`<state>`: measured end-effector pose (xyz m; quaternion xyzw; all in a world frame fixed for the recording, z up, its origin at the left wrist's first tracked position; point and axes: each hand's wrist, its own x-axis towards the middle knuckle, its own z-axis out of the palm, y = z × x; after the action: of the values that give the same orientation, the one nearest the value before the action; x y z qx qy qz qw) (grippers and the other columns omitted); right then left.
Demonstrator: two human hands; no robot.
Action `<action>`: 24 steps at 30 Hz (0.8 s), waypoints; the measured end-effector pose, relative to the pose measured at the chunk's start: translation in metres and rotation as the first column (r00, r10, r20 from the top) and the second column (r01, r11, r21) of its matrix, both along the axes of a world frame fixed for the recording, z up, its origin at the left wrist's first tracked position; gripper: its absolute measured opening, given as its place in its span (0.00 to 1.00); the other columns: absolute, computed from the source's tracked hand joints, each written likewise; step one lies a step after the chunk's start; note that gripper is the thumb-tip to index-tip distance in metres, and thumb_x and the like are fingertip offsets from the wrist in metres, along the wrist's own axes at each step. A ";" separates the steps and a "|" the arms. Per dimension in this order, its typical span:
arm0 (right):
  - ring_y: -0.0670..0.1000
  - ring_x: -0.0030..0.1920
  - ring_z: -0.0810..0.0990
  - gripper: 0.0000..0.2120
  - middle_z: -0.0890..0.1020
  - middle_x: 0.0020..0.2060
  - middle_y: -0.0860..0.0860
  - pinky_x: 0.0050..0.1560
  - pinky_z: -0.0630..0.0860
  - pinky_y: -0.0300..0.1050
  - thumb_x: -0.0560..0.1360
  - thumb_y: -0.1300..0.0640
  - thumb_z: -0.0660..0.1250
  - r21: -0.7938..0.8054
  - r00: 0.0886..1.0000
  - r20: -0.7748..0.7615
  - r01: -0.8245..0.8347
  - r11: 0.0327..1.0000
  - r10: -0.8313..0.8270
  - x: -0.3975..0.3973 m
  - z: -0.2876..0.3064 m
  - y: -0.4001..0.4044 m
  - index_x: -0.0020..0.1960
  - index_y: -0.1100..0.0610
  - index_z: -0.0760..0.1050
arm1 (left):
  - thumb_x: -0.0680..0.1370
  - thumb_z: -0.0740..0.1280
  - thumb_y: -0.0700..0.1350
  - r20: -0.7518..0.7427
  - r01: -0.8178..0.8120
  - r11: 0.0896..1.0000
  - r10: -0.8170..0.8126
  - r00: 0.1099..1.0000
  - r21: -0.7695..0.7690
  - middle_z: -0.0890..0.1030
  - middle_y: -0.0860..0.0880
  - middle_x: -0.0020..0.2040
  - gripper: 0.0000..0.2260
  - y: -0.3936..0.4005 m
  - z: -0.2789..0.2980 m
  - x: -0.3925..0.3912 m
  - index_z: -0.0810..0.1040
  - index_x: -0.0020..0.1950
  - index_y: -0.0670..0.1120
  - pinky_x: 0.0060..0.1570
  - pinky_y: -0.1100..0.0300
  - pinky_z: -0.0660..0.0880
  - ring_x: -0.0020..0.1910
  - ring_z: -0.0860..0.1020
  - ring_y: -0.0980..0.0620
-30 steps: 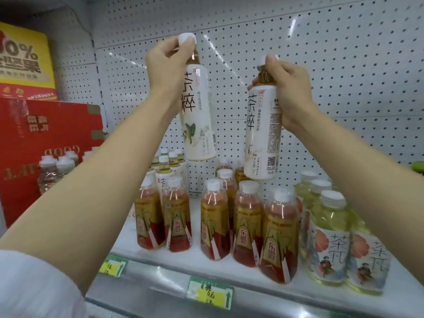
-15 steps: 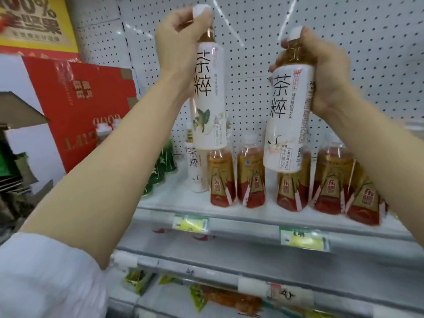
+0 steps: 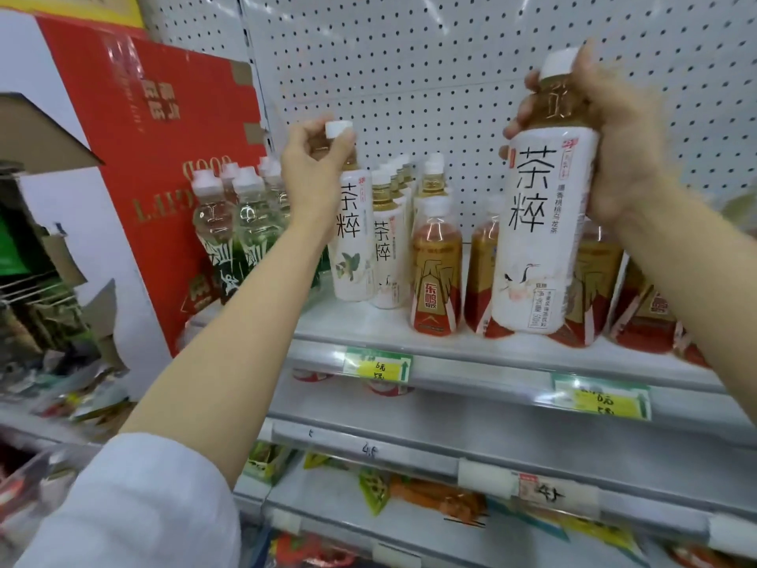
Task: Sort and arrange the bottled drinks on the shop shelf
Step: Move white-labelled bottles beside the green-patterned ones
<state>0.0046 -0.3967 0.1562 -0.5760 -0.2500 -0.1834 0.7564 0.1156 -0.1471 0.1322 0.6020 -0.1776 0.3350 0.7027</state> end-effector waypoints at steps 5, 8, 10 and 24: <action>0.55 0.42 0.82 0.16 0.81 0.40 0.55 0.48 0.80 0.53 0.82 0.48 0.59 -0.006 0.999 -0.031 -0.032 0.999 0.032 0.001 -0.014 0.012 0.54 0.61 0.75 | 0.77 0.71 0.38 -0.088 -0.016 0.999 0.020 0.996 0.051 0.79 0.49 0.49 0.14 0.000 -0.042 0.017 0.75 0.61 0.39 0.52 0.60 0.80 0.49 0.79 0.53; 0.56 0.42 0.82 0.15 0.81 0.40 0.56 0.48 0.79 0.53 0.81 0.49 0.59 -0.018 0.999 -0.034 0.003 1.000 -0.003 0.004 -0.021 0.019 0.53 0.61 0.76 | 0.78 0.70 0.38 -0.076 0.001 0.996 0.006 0.997 0.089 0.78 0.50 0.50 0.13 -0.002 -0.061 0.021 0.73 0.61 0.39 0.48 0.66 0.78 0.44 0.78 0.63; 0.56 0.42 0.82 0.15 0.81 0.40 0.57 0.48 0.78 0.53 0.81 0.49 0.60 -0.012 0.999 -0.032 0.020 1.000 -0.020 0.006 -0.025 0.024 0.53 0.61 0.76 | 0.78 0.70 0.39 -0.053 0.013 0.991 -0.006 0.999 0.130 0.77 0.50 0.50 0.13 -0.004 -0.067 0.022 0.72 0.61 0.40 0.48 0.65 0.78 0.46 0.78 0.62; 0.58 0.39 0.82 0.13 0.81 0.39 0.60 0.40 0.81 0.50 0.79 0.54 0.62 0.056 0.993 0.001 0.116 0.992 -0.116 0.000 -0.038 0.078 0.53 0.64 0.77 | 0.77 0.68 0.56 0.041 0.059 0.972 -0.070 0.997 0.226 0.76 0.55 0.61 0.21 0.013 -0.073 -0.057 0.72 0.67 0.49 0.62 0.55 0.75 0.60 0.76 0.57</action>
<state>0.0048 -0.3182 0.1181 -0.5678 -0.2126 -0.2352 0.7597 0.0583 -0.1339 0.0590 0.6630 -0.2509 0.3042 0.6363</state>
